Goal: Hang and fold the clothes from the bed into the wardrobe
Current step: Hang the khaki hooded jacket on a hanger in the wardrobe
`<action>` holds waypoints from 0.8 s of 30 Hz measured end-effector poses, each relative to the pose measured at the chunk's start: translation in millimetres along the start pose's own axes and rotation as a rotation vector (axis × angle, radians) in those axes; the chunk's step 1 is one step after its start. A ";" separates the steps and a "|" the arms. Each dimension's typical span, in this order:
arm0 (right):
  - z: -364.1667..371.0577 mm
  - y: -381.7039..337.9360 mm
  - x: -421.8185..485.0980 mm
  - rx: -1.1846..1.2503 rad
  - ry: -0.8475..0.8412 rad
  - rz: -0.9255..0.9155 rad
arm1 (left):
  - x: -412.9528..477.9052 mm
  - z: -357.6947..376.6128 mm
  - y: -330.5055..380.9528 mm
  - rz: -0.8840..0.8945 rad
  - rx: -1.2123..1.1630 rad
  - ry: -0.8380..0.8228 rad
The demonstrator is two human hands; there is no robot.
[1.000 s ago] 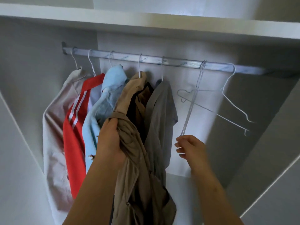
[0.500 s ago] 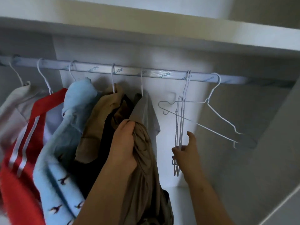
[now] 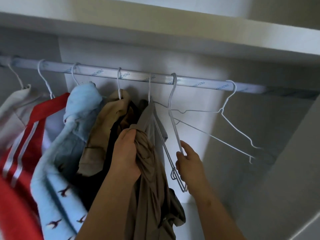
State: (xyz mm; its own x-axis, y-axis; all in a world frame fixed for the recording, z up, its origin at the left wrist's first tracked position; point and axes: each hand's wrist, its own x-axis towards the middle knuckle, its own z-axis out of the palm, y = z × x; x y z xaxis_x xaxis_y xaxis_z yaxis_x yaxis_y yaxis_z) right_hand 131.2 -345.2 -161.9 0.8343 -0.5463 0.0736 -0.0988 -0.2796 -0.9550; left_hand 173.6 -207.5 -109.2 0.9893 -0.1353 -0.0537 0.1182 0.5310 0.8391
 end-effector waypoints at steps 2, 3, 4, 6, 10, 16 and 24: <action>8.3 0.3 1.4 0.024 -0.045 -0.011 | -1.0 -2.9 0.1 -0.003 -0.020 0.023; 11.5 1.1 2.0 0.044 -0.057 -0.011 | -1.3 -4.3 -0.2 -0.019 -0.043 0.029; 13.3 2.0 2.2 0.064 -0.059 -0.010 | -2.4 -5.3 0.4 -0.041 -0.068 0.032; 13.5 3.4 1.8 0.094 -0.036 -0.004 | -3.6 -7.3 -1.1 -0.036 -0.090 0.048; 2.1 5.9 -2.8 0.113 0.090 -0.011 | -5.1 -6.8 -6.4 -0.010 -0.080 0.042; -18.5 1.4 -7.9 0.330 0.122 0.080 | -7.2 -0.3 -5.5 -0.173 -0.057 -0.049; -40.3 -1.1 -10.1 0.081 0.215 0.072 | -13.4 5.3 -8.1 -0.119 -0.060 -0.019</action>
State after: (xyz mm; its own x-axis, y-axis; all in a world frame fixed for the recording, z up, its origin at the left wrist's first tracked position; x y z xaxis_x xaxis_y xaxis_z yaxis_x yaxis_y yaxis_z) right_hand 101.0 -371.2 -150.0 0.6914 -0.7203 0.0559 -0.1026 -0.1745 -0.9793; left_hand 159.0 -214.4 -112.5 0.9663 -0.2161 -0.1398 0.2398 0.5591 0.7937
